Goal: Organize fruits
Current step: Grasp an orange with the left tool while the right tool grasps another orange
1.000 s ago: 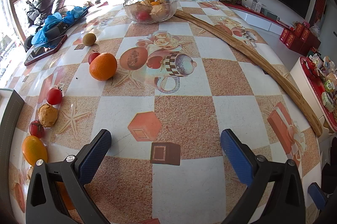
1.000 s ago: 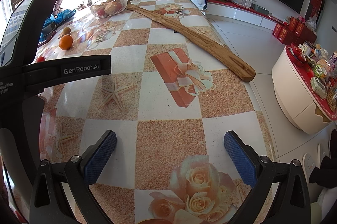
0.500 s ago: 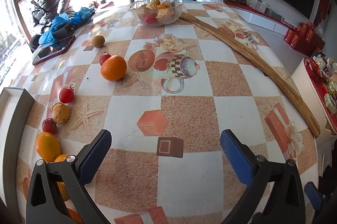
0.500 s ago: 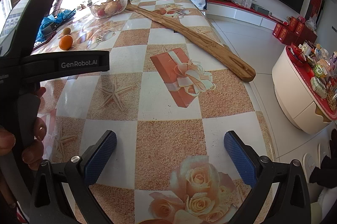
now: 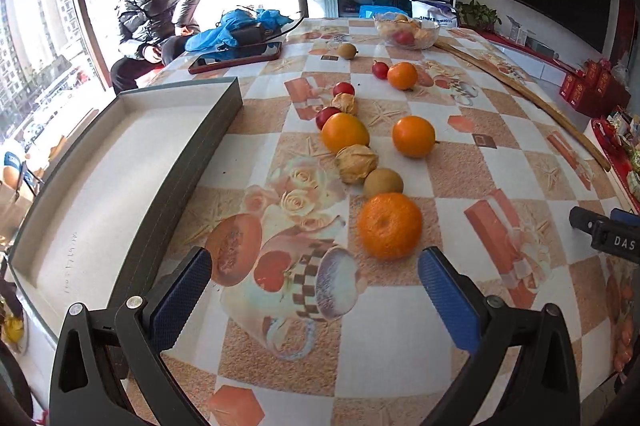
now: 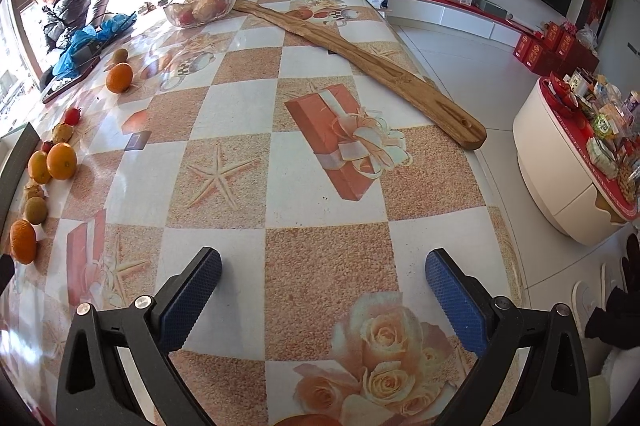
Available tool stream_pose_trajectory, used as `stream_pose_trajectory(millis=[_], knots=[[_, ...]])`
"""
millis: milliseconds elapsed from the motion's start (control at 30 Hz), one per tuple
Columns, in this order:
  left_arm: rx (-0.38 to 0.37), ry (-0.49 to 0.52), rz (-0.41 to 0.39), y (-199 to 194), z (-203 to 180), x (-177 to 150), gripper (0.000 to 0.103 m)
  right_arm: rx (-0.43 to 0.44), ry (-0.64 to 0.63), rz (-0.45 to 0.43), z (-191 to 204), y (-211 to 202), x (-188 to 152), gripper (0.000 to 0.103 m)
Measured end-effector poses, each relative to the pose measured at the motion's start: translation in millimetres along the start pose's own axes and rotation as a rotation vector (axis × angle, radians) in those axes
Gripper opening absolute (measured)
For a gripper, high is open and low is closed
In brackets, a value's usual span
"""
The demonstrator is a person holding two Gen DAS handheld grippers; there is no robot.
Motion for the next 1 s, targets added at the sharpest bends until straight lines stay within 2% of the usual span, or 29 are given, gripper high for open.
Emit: stream_pose_trajectory(millis=[33, 100, 167, 333, 633, 700, 733, 767, 800, 833, 900, 1000], knots=[[0.003, -0.001, 0.016, 4.4, 5.0, -5.2, 0.103, 0.031, -0.02, 0.009, 9.6, -0.1, 2.3, 0.102], [0.004, -0.017, 0.061, 16.6, 11.0, -11.0, 0.103, 0.152, -0.069, 0.016, 43.0, -2.0, 10.3, 0.102], [-0.029, -0.058, 0.065, 20.4, 14.8, -11.2, 0.103, 0.213, -0.131, 0.023, 78.8, -3.6, 22.3, 0.102], [-0.025, -0.06, 0.052, 21.4, 17.6, -12.0, 0.103, 0.191, -0.277, -0.02, 143.9, 3.1, 58.1, 0.102], [-0.057, -0.046, 0.074, 16.0, 19.0, -9.0, 0.103, 0.274, -0.3, -0.008, 192.6, 30.8, 99.5, 0.102], [-0.065, -0.044, 0.062, 9.1, 17.9, -5.0, 0.102, 0.298, -0.295, 0.0, 196.9, 35.8, 99.8, 0.078], [-0.069, -0.038, 0.051, 5.1, 16.4, -2.5, 0.102, 0.289, -0.303, 0.001, 198.0, 36.2, 97.8, 0.065], [-0.074, -0.03, 0.04, 1.2, 13.5, 0.3, 0.101, 0.272, -0.325, -0.003, 200.0, 34.7, 96.5, 0.048], [-0.078, -0.022, 0.031, -1.5, 9.7, 3.5, 0.101, 0.247, -0.348, -0.013, 199.7, 32.5, 94.9, 0.039], [-0.085, -0.014, 0.026, -3.1, 4.8, 6.6, 0.099, 0.245, -0.357, -0.017, 198.1, 30.5, 92.5, 0.035], [-0.095, 0.0, 0.034, -2.5, -5.3, 9.8, 0.095, 0.253, -0.342, -0.014, 186.8, 27.1, 86.4, 0.035], [-0.107, 0.003, 0.074, 5.8, -19.5, 11.0, 0.09, 0.199, -0.313, -0.034, 157.0, 19.8, 70.6, 0.035]])
Point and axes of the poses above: each gripper's, at about its wrist camera, not at the fingertips, and y roughly the way its jaws point, z to its left, x to its top, the point moved 7 cm from there along y, roughly the way its jaws point, and after that the axes turned 8 degrees about -y, right-handed, at the moved point
